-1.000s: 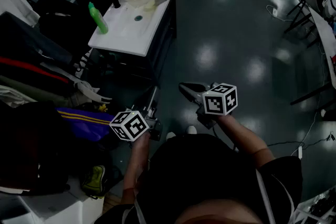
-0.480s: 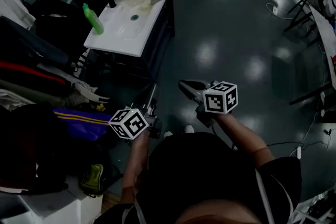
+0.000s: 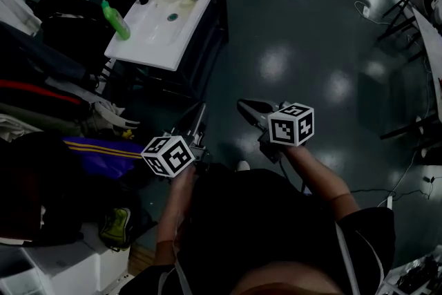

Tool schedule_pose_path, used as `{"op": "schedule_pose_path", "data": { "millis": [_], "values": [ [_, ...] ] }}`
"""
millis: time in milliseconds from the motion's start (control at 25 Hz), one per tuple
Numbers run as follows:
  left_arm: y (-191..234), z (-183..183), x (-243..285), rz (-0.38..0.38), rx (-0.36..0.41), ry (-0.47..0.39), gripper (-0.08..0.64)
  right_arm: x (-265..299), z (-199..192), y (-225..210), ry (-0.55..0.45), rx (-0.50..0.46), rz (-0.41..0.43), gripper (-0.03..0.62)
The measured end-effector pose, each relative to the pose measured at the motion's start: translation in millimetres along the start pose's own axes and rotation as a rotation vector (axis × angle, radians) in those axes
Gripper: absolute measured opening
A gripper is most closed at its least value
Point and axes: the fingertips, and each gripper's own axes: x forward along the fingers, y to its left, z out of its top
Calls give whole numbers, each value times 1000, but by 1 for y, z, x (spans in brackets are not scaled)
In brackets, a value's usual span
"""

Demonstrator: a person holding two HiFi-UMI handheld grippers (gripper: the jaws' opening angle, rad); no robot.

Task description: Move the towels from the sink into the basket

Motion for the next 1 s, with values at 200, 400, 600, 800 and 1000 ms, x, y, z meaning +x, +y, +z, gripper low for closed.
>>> {"op": "schedule_pose_path", "data": {
  "millis": [200,400,600,800,1000],
  "values": [
    [-4,-4,8,20,0,13,6,-9,3,-9,-14,13,3,-2],
    [-4,4,22,11,19,11,6,-7,12,-24,-23,10,-16,-2],
    [8,9,39,-4,11,20,6,2,16,-35,-24,14,-32,-2],
    [21,19,71,-44,24,39,6,18,29,-58,-20,28,-65,-2],
    [44,34,103,-48,22,57,6,42,50,-79,6,24,-83,-2]
  ]
}}
